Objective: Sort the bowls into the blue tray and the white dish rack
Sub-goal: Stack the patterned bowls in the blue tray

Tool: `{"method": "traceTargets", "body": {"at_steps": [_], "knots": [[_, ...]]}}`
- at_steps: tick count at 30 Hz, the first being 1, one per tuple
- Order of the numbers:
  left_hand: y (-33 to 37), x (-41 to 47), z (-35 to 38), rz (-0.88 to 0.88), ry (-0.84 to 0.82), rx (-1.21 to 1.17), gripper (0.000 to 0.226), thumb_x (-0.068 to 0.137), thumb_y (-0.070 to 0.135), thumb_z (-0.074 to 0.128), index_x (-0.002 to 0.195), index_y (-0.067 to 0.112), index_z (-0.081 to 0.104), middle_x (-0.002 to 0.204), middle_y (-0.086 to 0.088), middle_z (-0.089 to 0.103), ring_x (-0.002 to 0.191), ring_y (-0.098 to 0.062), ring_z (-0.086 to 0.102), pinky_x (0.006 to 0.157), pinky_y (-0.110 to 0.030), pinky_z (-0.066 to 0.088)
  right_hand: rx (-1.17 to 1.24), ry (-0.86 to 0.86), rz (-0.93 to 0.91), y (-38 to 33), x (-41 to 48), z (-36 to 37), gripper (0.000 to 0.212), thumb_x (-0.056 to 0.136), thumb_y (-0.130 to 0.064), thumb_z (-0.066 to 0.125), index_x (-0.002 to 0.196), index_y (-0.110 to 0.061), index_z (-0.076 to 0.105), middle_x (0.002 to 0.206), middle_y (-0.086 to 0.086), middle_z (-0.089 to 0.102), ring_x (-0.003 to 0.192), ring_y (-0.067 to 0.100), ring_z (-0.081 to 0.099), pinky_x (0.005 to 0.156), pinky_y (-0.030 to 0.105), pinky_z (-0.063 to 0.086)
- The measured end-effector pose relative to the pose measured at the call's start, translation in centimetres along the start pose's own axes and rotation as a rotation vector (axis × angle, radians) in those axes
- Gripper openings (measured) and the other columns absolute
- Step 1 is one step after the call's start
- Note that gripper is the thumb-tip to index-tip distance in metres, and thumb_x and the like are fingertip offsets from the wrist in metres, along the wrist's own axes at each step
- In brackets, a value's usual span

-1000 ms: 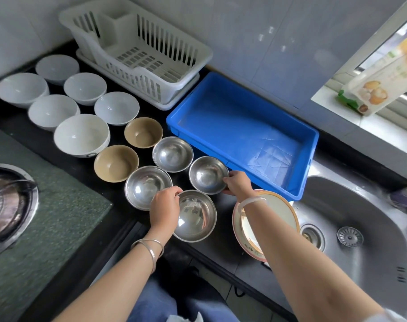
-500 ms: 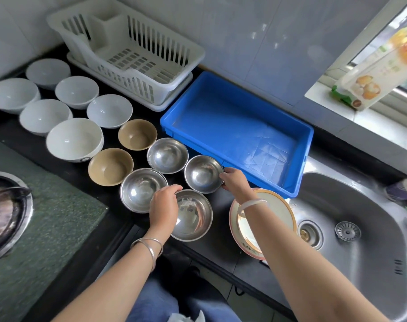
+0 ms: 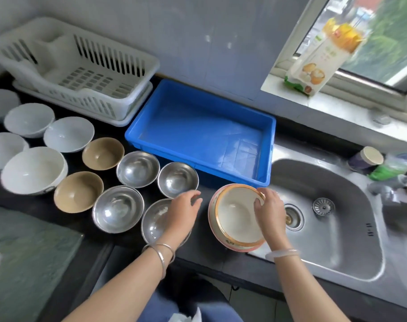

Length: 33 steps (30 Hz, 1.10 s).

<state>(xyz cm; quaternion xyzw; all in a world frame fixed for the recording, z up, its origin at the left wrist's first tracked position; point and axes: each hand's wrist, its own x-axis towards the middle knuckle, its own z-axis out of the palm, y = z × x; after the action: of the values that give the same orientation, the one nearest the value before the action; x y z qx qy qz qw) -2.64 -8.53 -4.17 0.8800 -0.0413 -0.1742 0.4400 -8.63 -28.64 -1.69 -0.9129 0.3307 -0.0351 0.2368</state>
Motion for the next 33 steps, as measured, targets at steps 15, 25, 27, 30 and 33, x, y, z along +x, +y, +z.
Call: {"method": "traceTargets", "body": {"at_steps": [15,25,27,30,33], "knots": [[1.7,0.2,2.3,-0.041,-0.114,0.087,0.018,0.091,0.027,0.052,0.099,0.019,0.067,0.081,0.004,0.064,0.078,-0.016,0.056,0.056,-0.024,0.036,0.148,-0.032,0.286,2.5,-1.8,0.7,0.014,0.088,-0.016,0.053,0.087,-0.011,0.066,0.079,0.006,0.064,0.071,0.022,0.051,0.056,0.028,0.032],[1.7,1.0,0.9,-0.007,-0.027,0.186,0.032,0.091,0.017,0.049,0.059,0.016,0.041,0.060,0.004,0.042,0.054,-0.013,0.039,0.046,-0.026,0.027,0.051,0.002,0.237,-0.1,-2.0,1.8,0.017,0.092,-0.016,0.049,0.091,-0.007,0.064,0.086,0.004,0.054,0.080,0.025,0.051,0.065,0.028,0.033],[2.0,0.8,1.1,0.031,0.009,0.218,0.029,0.090,0.014,0.050,0.062,0.011,0.046,0.064,0.003,0.040,0.060,-0.015,0.038,0.052,-0.028,0.030,0.060,-0.007,0.240,-0.1,-2.2,1.7,0.015,0.092,-0.014,0.048,0.084,-0.008,0.060,0.081,0.004,0.053,0.074,0.024,0.048,0.061,0.028,0.031],[2.5,0.9,1.0,0.007,-0.001,0.206,0.023,0.092,0.014,0.048,0.074,0.006,0.059,0.059,0.003,0.044,0.056,-0.015,0.041,0.046,-0.025,0.028,0.124,-0.035,0.259,0.0,-2.3,1.4,0.015,0.089,-0.011,0.049,0.074,-0.009,0.052,0.072,0.007,0.056,0.067,0.027,0.047,0.058,0.030,0.030],[3.5,1.4,0.4,0.004,-0.023,0.180,0.022,0.089,0.012,0.046,0.074,0.004,0.060,0.059,-0.005,0.052,0.057,-0.020,0.043,0.047,-0.028,0.028,0.171,-0.022,0.257,0.0,-2.3,0.5,0.016,0.084,-0.009,0.050,0.068,-0.008,0.051,0.066,0.009,0.054,0.064,0.027,0.044,0.057,0.031,0.031]]}}
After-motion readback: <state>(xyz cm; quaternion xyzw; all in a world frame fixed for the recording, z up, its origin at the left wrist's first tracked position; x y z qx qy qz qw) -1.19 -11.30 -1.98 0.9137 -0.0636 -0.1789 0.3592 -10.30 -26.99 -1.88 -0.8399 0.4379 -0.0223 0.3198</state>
